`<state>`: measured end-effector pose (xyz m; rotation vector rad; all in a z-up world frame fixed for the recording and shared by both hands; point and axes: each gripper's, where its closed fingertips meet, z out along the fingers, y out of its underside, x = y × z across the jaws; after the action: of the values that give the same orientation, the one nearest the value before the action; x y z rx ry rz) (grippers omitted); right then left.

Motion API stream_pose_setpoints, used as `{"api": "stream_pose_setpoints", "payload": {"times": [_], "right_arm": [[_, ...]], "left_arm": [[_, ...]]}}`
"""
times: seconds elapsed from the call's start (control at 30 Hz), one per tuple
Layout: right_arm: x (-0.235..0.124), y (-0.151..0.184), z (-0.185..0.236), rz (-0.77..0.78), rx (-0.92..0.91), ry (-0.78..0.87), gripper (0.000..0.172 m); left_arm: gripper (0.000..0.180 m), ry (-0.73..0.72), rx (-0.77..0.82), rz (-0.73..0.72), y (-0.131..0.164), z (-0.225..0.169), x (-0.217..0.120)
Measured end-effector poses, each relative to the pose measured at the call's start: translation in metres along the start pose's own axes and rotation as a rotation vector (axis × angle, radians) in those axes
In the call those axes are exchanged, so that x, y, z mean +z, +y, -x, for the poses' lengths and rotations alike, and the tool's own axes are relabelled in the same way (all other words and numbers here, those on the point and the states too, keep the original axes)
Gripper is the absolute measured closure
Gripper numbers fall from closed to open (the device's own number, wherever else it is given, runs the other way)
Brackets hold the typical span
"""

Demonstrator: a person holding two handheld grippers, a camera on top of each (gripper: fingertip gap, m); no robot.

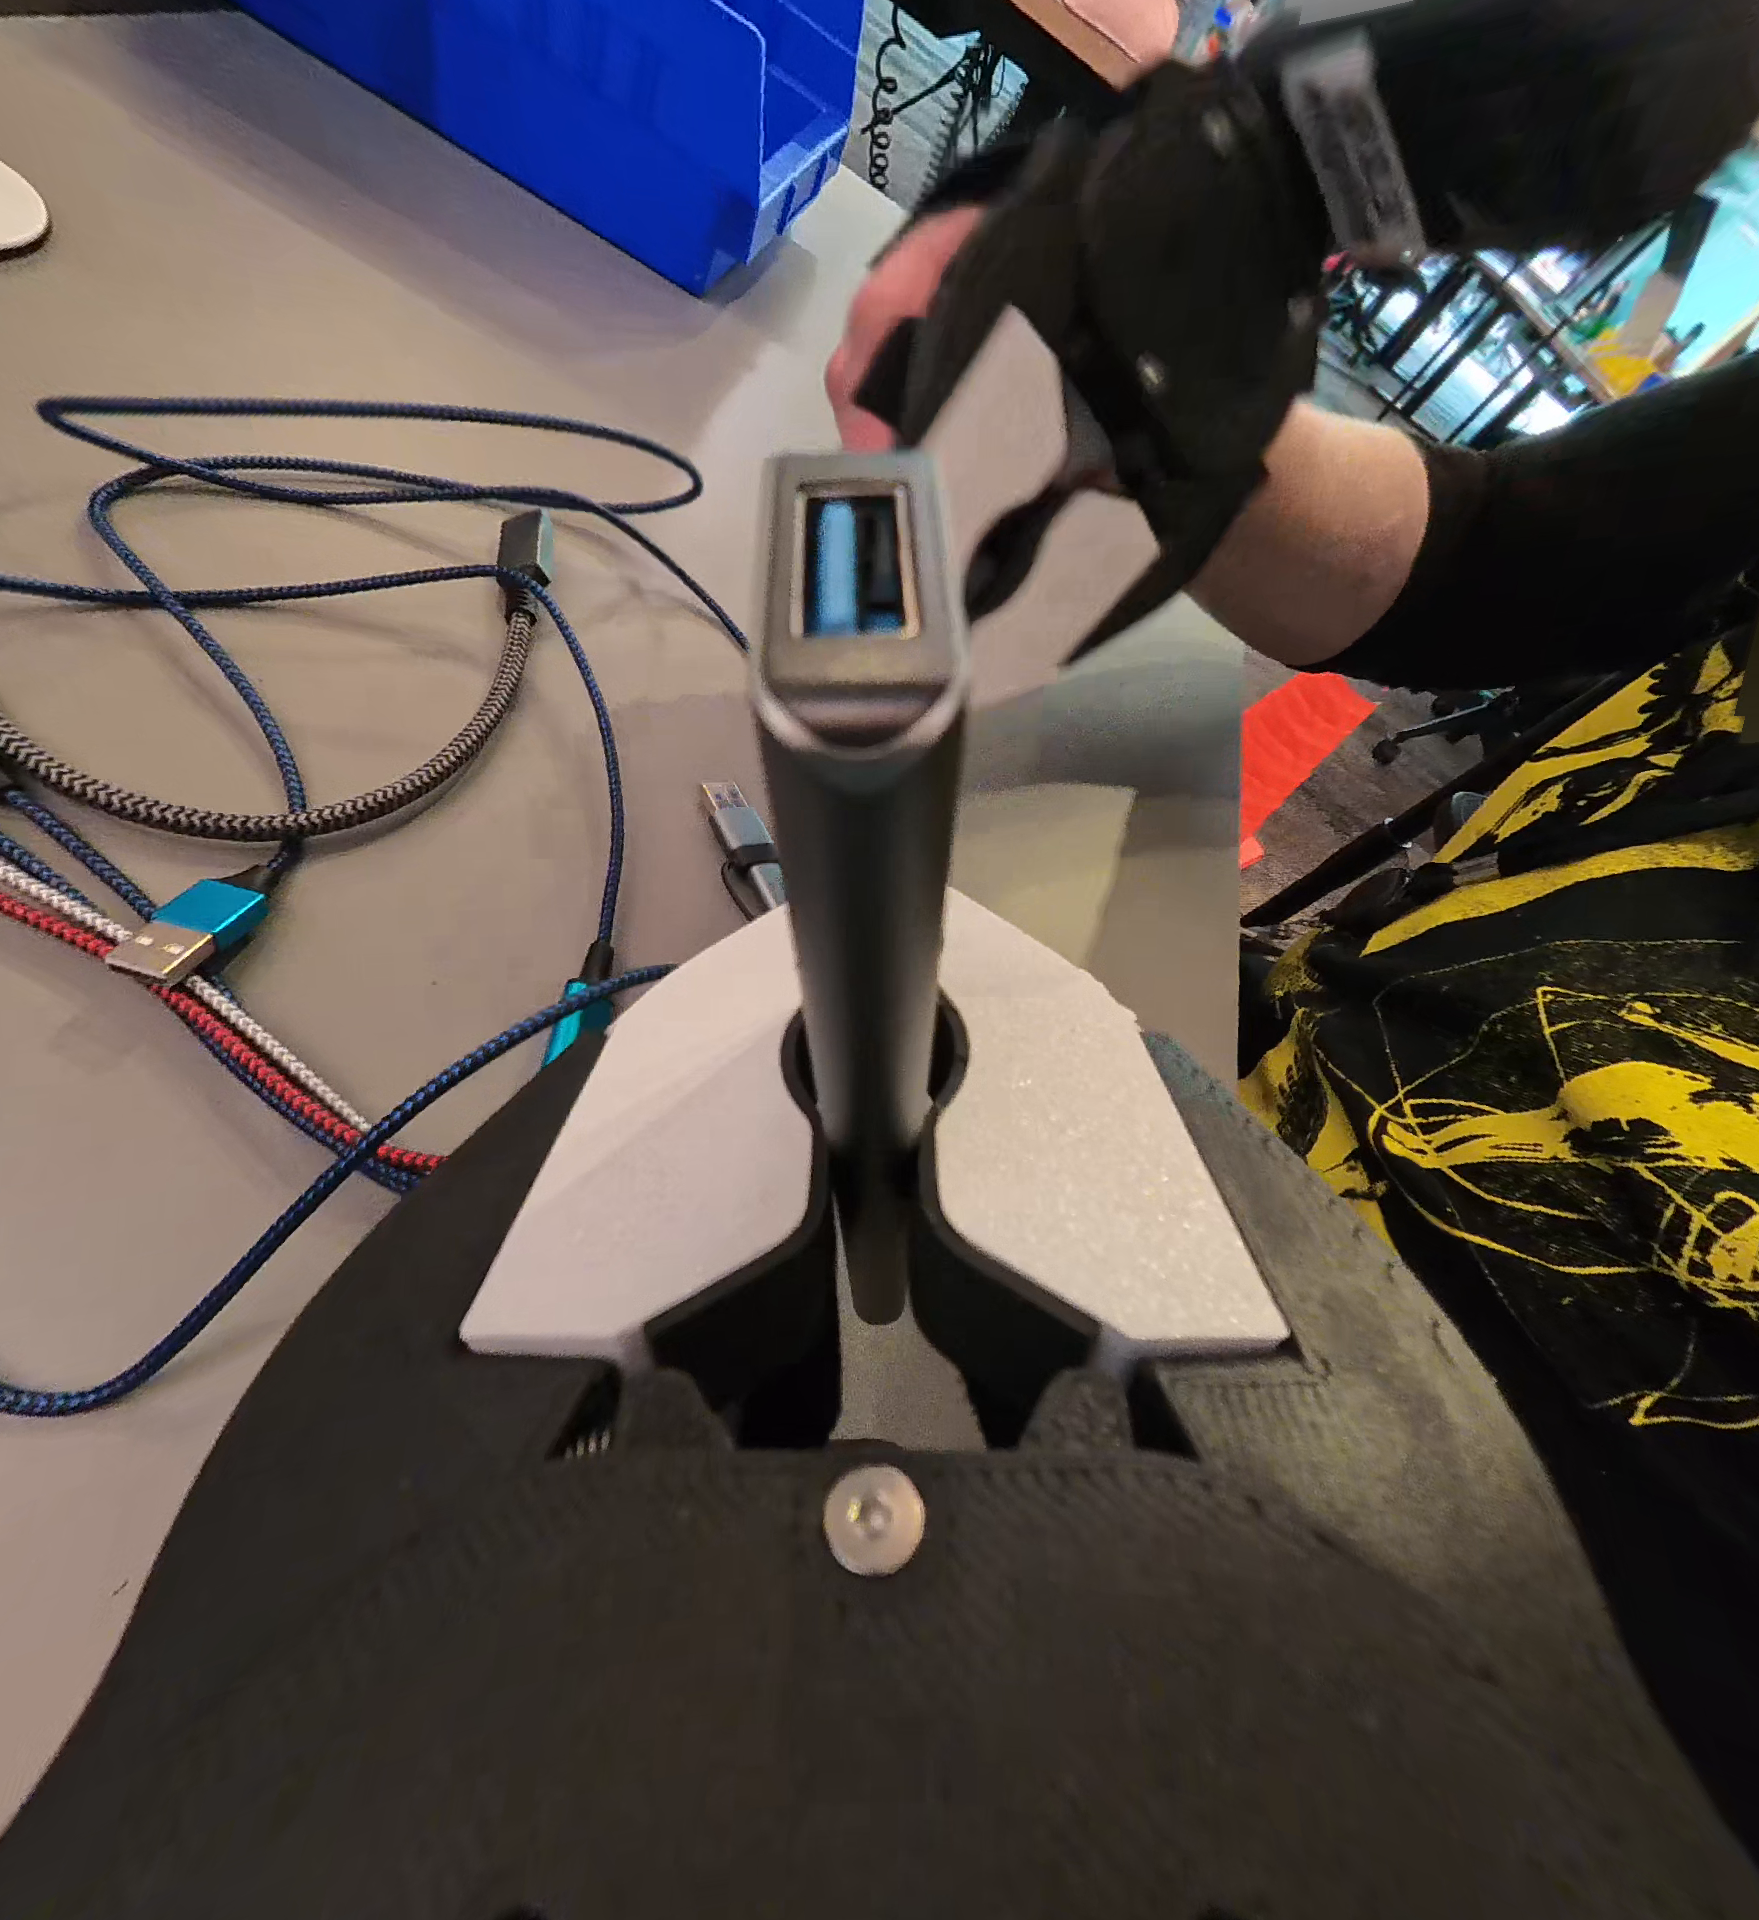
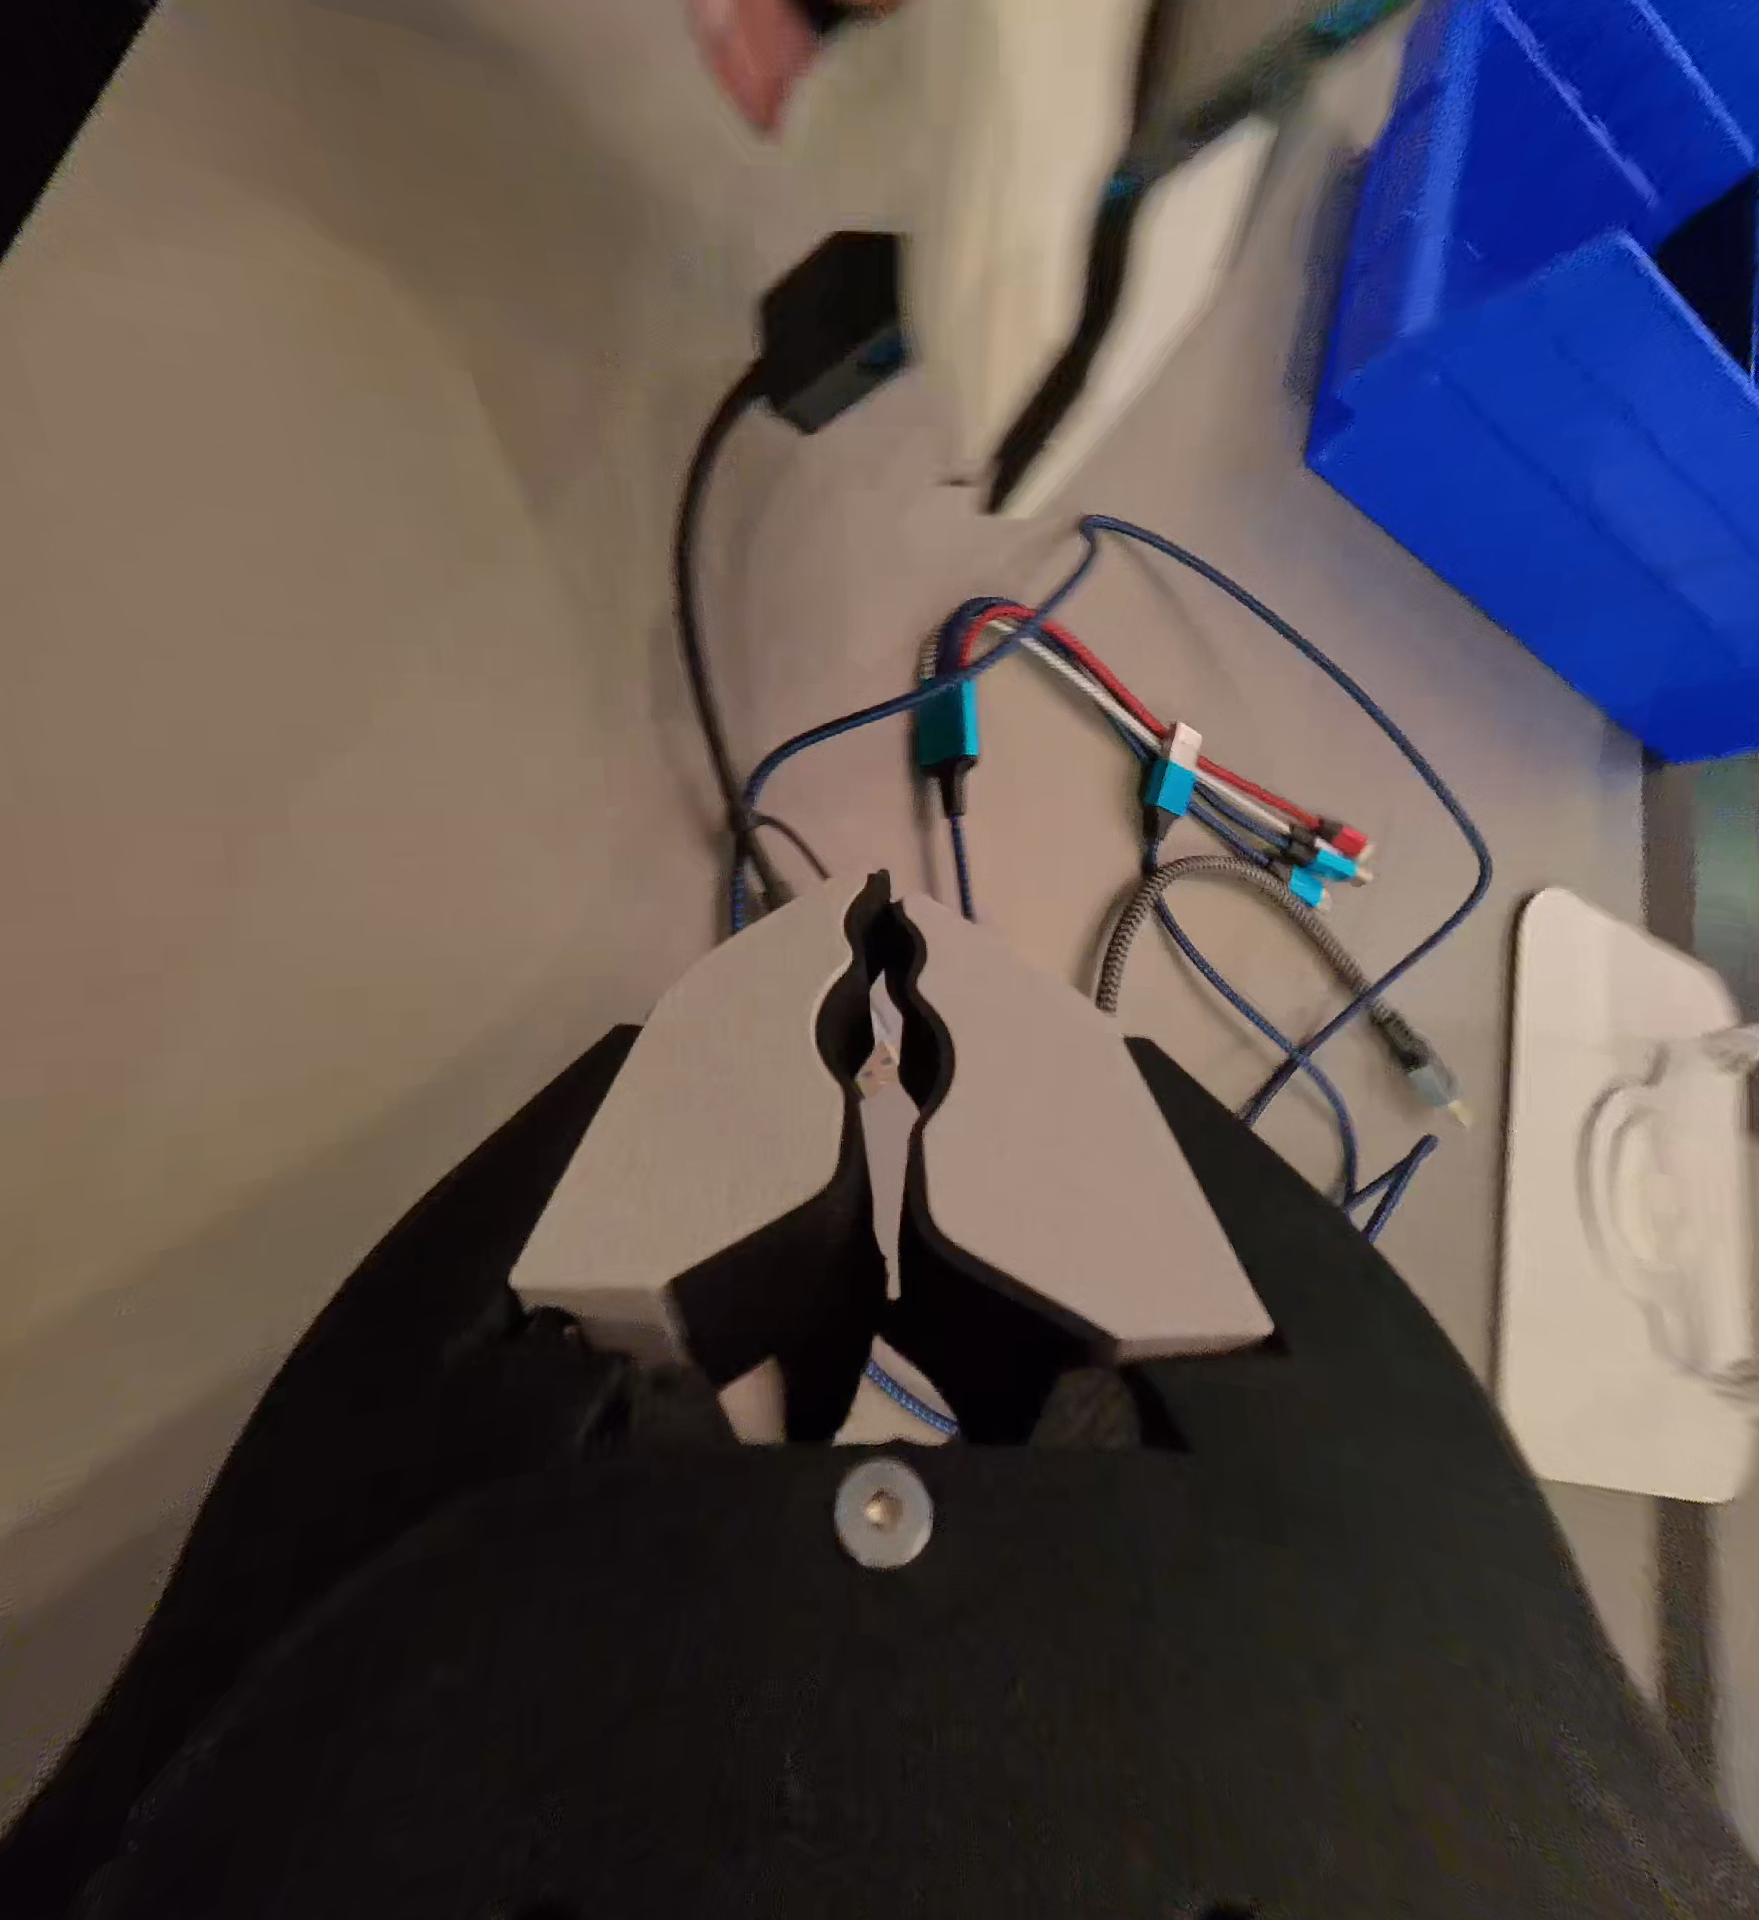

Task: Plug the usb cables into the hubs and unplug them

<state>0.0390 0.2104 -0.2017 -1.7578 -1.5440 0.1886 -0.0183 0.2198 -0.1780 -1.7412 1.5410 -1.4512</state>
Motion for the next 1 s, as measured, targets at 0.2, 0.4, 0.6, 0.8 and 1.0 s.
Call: {"api": "stream_pose_setpoints", "payload": {"times": [0.2,0.4,0.6,0.8,1.0], "right_arm": [[0.030,0.000,-0.063,-0.047,0.475,-0.182,0.161],[0.086,0.019,-0.086,0.094,0.590,-0.405,0.149],[0.108,0.027,-0.086,0.198,0.494,-0.489,0.148],[0.118,0.024,-0.082,0.231,0.445,-0.497,0.158],[0.119,0.021,-0.079,0.198,0.403,-0.492,0.158]], "left_arm": [[0.170,0.007,-0.001,0.000,0.001,-0.001,0.001],[0.170,0.015,-0.001,0.001,0.003,-0.001,0.001],[0.170,0.025,-0.009,-0.005,0.004,0.002,-0.001],[0.170,0.024,-0.016,-0.010,0.004,0.005,-0.003],[0.170,0.023,-0.011,-0.010,0.004,0.004,-0.003]]}}
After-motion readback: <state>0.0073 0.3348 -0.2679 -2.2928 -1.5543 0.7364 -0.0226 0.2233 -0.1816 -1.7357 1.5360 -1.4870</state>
